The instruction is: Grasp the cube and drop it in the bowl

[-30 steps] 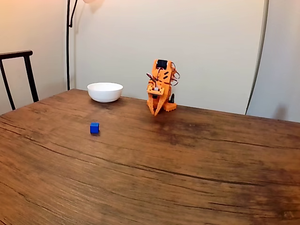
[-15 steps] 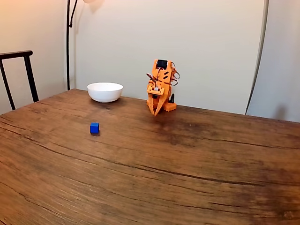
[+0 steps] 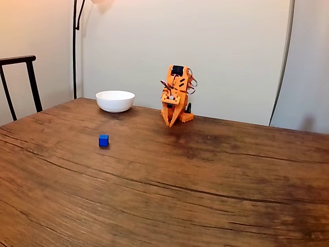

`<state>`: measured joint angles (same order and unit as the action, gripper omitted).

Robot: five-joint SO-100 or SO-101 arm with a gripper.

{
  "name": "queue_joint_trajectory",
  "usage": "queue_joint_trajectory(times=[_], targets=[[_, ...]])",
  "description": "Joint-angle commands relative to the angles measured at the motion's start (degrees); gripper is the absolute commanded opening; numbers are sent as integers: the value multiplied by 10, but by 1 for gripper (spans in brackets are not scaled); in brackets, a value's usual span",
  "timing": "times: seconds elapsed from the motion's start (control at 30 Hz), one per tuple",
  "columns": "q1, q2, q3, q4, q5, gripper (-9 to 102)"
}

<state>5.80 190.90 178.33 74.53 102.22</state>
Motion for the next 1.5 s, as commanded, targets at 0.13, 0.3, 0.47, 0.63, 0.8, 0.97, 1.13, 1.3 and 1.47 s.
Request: queue_joint_trajectory(times=[0.13, 0.3, 0.47, 0.63, 0.8, 0.97, 1.13, 1.3, 1.47], targets=[[0, -6, -1, 36, -5, 0], [2, -5, -2, 8, -6, 0], [0, -5, -13, -96, -3, 0], [22, -5, -77, -134, -6, 0], [70, -6, -171, -134, -7, 0], [127, -7, -281, -127, 0, 0], [165, -22, -335, -127, 2, 0], [192, -137, -414, -132, 8, 0], [219, -320, -557, -127, 64, 0]])
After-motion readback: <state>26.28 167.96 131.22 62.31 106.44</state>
